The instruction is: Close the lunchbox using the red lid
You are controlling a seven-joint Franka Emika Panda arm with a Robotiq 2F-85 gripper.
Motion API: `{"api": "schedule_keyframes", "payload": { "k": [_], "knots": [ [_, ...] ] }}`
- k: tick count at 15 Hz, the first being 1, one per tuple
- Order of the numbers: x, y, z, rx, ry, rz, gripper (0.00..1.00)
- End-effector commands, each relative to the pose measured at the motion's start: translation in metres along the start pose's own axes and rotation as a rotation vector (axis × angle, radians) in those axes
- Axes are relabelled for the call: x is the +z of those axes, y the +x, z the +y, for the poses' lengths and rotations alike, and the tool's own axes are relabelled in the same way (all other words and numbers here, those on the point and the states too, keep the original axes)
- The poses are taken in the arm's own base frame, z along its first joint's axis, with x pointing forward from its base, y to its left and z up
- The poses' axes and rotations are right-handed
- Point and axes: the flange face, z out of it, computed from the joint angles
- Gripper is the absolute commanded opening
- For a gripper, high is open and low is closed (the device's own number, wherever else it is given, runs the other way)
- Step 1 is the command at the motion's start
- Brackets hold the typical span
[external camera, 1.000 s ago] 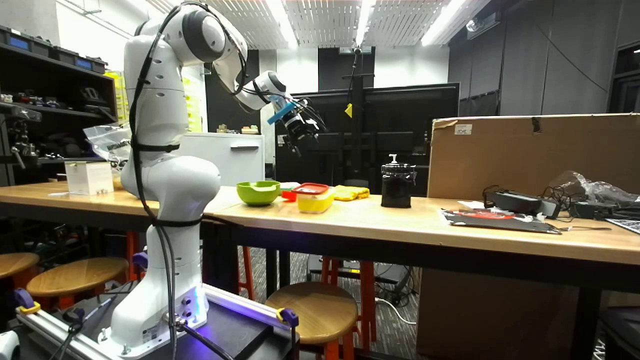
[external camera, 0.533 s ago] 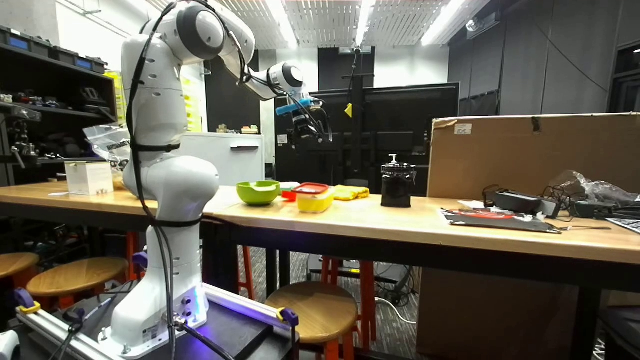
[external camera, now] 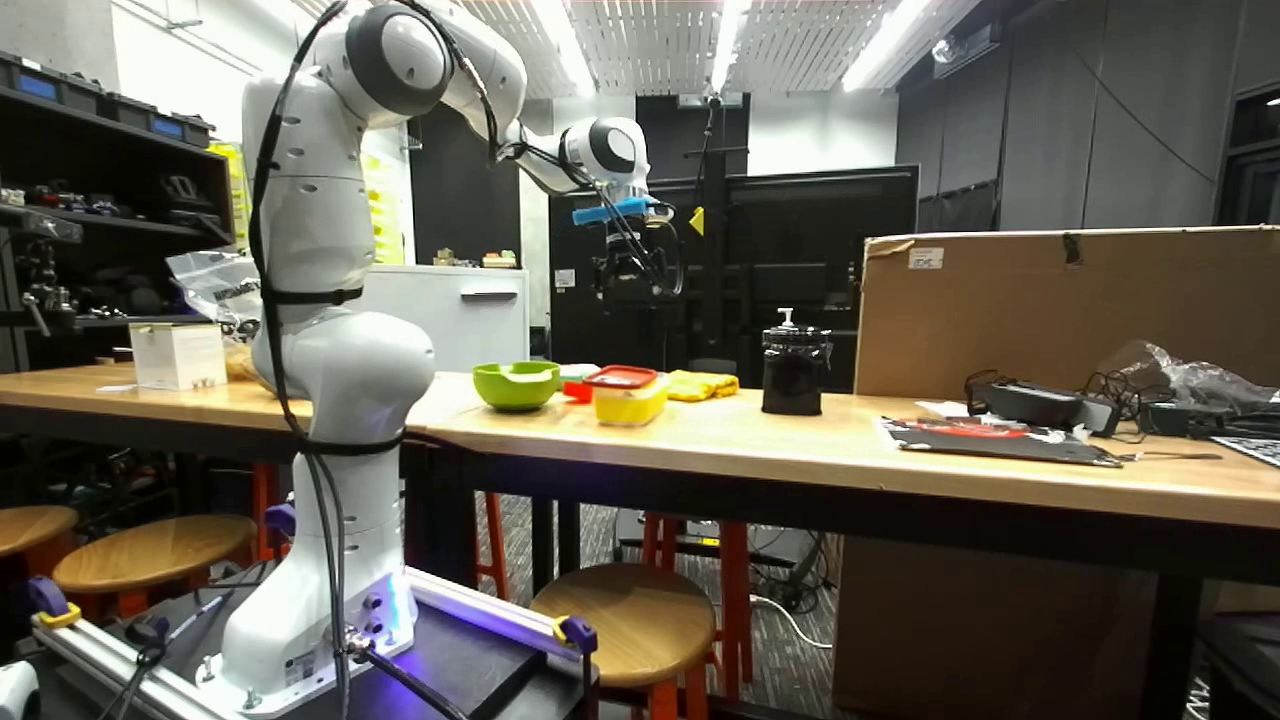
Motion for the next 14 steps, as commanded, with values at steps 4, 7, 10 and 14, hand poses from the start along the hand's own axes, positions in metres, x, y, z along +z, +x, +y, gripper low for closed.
{"api": "schedule_keyframes", "payload": {
  "k": [4,7,10,14],
  "knots": [
    [-0.014,-0.018,-0.002,-0.030,0.141,0.011,1.00],
    [-0.024,-0.011,-0.028,-0.080,0.191,0.033,1.00],
    [-0.034,0.006,-0.065,-0.135,0.203,0.059,1.00],
    [-0.044,0.033,-0.115,-0.210,0.197,0.088,1.00]
  ]
}}
